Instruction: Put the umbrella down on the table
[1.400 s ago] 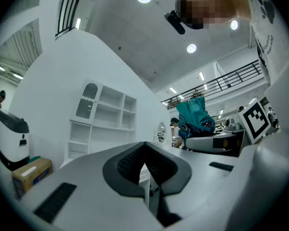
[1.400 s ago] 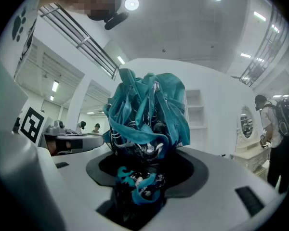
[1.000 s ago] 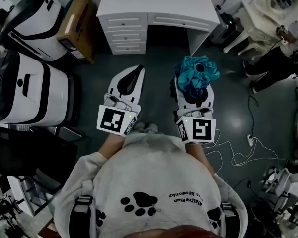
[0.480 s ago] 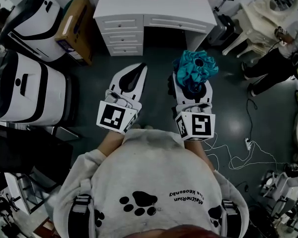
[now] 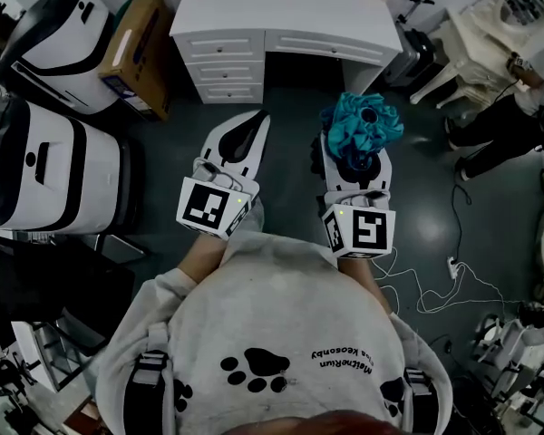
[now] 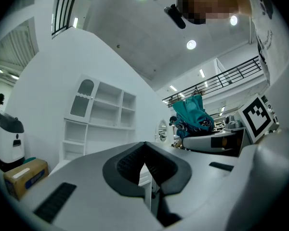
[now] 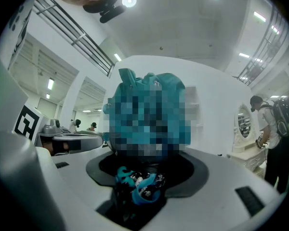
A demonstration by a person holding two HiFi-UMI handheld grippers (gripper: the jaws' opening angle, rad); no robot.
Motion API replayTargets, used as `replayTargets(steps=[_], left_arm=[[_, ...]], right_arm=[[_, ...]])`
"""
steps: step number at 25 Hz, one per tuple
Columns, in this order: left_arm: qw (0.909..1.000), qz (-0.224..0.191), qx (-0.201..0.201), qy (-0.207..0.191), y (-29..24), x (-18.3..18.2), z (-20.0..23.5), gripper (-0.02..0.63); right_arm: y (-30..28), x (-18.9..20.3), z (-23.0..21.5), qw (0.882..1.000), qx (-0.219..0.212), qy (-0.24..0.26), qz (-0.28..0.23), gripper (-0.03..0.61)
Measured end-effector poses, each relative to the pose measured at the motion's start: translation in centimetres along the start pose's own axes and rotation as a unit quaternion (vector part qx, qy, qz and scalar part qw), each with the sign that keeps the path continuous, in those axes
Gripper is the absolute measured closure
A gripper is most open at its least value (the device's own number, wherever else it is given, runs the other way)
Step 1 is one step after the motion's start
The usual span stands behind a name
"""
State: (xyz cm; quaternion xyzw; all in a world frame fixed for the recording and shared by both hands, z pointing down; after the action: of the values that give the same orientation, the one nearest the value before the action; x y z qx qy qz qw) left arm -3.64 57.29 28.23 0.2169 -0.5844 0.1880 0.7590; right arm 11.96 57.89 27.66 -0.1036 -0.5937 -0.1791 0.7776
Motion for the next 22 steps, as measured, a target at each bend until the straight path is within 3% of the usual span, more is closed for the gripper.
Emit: replayTargets(steps=[14, 22], left_arm=[[0.9983, 0.015, 0.056, 0.004, -10.8, -3.1, 15.8, 0.603], [0.996, 0.027, 0.083, 0.017, -14.6, -2.9, 19.3, 0.603]], right_arm=[[-17.7, -0.1, 0.6, 0.998, 0.061, -0.005, 0.013, 0.311], [-21.8, 0.6, 0.1, 0.996, 0.085, -0.005, 0.029, 0.31]])
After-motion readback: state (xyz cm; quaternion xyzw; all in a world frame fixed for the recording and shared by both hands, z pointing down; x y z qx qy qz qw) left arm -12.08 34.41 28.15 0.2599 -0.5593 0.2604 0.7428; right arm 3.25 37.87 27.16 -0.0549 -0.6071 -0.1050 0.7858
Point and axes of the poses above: the fingertips, and each gripper's own axes: y backward along the fingers, z to its left, x out of its underside, the point moved 4 cm from there along y, backward along the fingers, and after that the axes turned 14 degrees about y, right-handed, at the moved point
